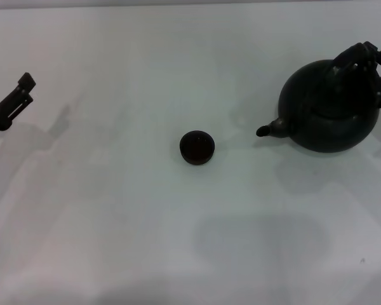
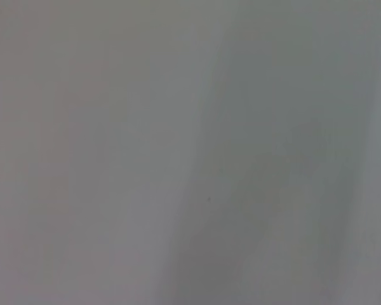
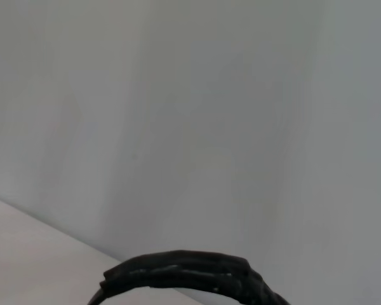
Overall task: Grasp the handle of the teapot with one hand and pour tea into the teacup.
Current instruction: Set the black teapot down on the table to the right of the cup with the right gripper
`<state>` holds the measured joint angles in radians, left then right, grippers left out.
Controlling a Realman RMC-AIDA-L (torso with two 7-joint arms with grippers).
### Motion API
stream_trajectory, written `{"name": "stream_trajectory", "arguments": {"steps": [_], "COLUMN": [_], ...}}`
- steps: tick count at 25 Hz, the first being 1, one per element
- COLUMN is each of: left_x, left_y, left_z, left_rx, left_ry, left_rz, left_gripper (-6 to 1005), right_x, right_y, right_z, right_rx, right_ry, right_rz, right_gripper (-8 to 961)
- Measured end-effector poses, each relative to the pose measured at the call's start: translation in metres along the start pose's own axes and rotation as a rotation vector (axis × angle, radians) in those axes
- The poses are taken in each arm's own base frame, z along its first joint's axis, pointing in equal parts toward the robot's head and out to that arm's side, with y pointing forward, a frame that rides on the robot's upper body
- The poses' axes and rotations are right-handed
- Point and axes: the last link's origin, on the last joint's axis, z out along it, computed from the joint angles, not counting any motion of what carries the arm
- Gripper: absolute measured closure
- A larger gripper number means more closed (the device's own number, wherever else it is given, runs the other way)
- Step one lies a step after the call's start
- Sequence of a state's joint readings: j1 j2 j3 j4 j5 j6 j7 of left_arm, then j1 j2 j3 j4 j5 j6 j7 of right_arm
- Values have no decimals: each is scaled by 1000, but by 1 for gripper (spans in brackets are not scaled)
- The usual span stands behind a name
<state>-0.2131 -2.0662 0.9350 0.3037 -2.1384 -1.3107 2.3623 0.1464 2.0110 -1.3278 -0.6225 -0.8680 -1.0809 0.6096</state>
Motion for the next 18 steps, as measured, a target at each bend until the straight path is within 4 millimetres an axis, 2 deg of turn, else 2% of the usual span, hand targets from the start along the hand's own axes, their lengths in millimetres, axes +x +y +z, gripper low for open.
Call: {"name": "stream_trajectory", "arguments": {"steps": [18], "left_x": [-1], "left_y": [1], "left_z": [1], "left_rx": [-3], "left_ry": [-2], "left_rz": [-1], "left_gripper": [125], "right_x": [14], "right_y": [-2], "right_z": [-7], "right_rx": [32], "right_ry": [38], "right_rz": [-17], "right_gripper": [845]}}
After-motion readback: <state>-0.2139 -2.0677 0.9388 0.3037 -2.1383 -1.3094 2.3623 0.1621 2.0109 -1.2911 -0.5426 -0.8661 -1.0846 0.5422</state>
